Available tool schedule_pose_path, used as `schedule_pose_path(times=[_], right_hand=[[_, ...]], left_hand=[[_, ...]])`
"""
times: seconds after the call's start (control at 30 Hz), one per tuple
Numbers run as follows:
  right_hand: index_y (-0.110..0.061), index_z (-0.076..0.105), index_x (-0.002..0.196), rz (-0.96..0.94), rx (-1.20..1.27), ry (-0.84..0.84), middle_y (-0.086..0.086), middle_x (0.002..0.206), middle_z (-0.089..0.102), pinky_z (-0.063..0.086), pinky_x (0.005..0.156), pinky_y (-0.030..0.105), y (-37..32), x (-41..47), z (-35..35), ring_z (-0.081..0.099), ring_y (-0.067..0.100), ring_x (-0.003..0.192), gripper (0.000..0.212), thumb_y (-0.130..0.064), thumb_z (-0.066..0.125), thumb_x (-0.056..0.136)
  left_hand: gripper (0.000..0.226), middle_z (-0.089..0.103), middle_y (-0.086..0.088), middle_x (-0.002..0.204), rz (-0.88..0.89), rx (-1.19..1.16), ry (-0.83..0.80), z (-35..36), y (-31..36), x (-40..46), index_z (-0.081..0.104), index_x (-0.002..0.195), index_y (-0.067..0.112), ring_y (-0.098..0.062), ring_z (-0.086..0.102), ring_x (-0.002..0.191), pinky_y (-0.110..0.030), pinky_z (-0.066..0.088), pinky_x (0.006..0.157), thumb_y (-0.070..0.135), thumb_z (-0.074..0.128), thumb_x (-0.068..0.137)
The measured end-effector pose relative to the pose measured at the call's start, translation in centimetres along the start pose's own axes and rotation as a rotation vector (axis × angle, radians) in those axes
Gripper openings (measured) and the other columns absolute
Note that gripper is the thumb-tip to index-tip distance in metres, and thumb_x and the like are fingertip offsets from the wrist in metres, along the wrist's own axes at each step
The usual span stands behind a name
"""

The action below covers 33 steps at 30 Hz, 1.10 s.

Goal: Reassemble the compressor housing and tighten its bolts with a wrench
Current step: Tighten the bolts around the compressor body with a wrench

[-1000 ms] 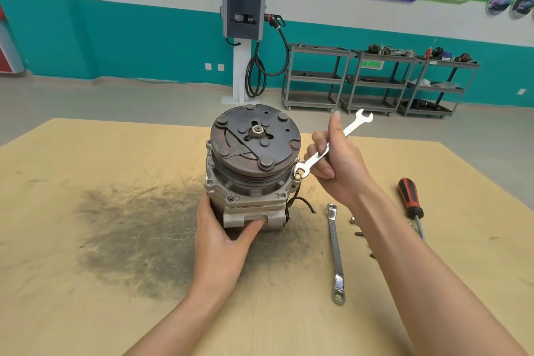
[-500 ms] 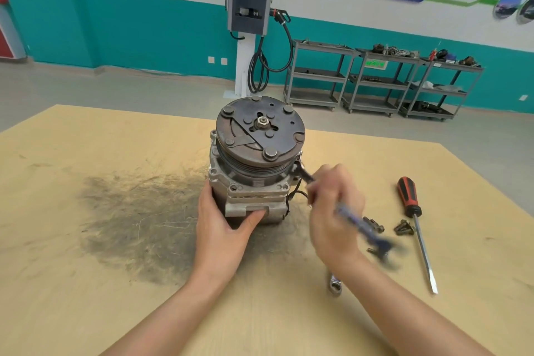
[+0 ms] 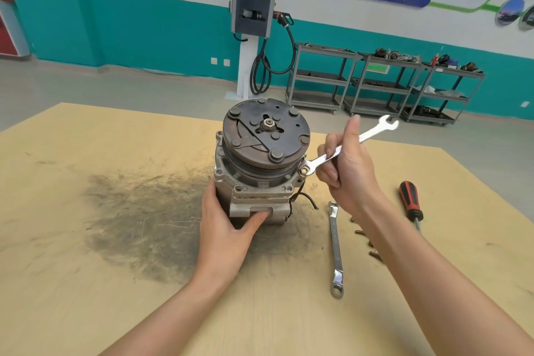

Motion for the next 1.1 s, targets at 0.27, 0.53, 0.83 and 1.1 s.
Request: schedule_pose_path(times=[0.27, 0.53, 0.83, 1.1], right_hand=[[-0.019, 0.048, 0.050, -0.046, 0.124, 0.108, 0.000, 0.038, 0.031, 0.018, 0.033, 0.018, 1.8, -0.5, 0.0, 0.021, 0.011, 0.031, 0.065, -0.048, 0.024, 0.103], [-0.033, 0.050, 0.069, -0.537, -0.412, 0.225, -0.004, 0.054, 0.046, 0.033, 0.042, 0.027, 2.5, -6.7, 2.1, 0.041, 0.011, 0.046, 0.043, -0.062, 0.034, 0.095], [-0.019, 0.048, 0.049, -0.175, -0.003, 0.140, -0.001, 0.036, 0.031, 0.020, 0.034, 0.015, -0.3, -1.5, -0.2, 0.024, 0.011, 0.029, 0.068, -0.057, 0.021, 0.098], [-0.016, 0.044, 0.050, 0.133, -0.057, -0.110, 0.005, 0.042, 0.028, 0.021, 0.031, 0.017, 0.2, 1.3, 0.3, 0.021, 0.010, 0.030, 0.065, -0.058, 0.028, 0.097]], left_hand=[[0.079, 0.055, 0.011, 0.128, 0.006, 0.018, 0.012, 0.1, -0.1, 0.1, 0.043, 0.135, 0.024, 0.006, 0.049, 0.112, 0.005, 0.034, 0.084, 0.037, 0.082, 0.067], [0.080, 0.055, 0.008, 0.128, 0.017, 0.033, 0.024, 0.2, -0.3, 0.1, 0.044, 0.135, 0.020, -0.001, 0.050, 0.116, -0.002, 0.036, 0.086, 0.036, 0.082, 0.067], [0.079, 0.055, 0.007, 0.128, 0.007, 0.019, 0.007, 0.2, -0.3, 0.2, 0.044, 0.134, 0.019, -0.004, 0.050, 0.117, 0.001, 0.035, 0.086, 0.034, 0.082, 0.067], [0.083, 0.053, 0.009, 0.130, 0.003, 0.023, 0.003, 0.1, 0.0, 0.0, 0.042, 0.137, 0.020, 0.000, 0.047, 0.116, 0.002, 0.034, 0.084, 0.039, 0.081, 0.066]])
Point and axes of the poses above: each hand's wrist, its own x-axis towards the middle knuckle, its own z-axis out of the palm, y = z × x, the point moved 3 cm from there along x, towards the middle knuckle
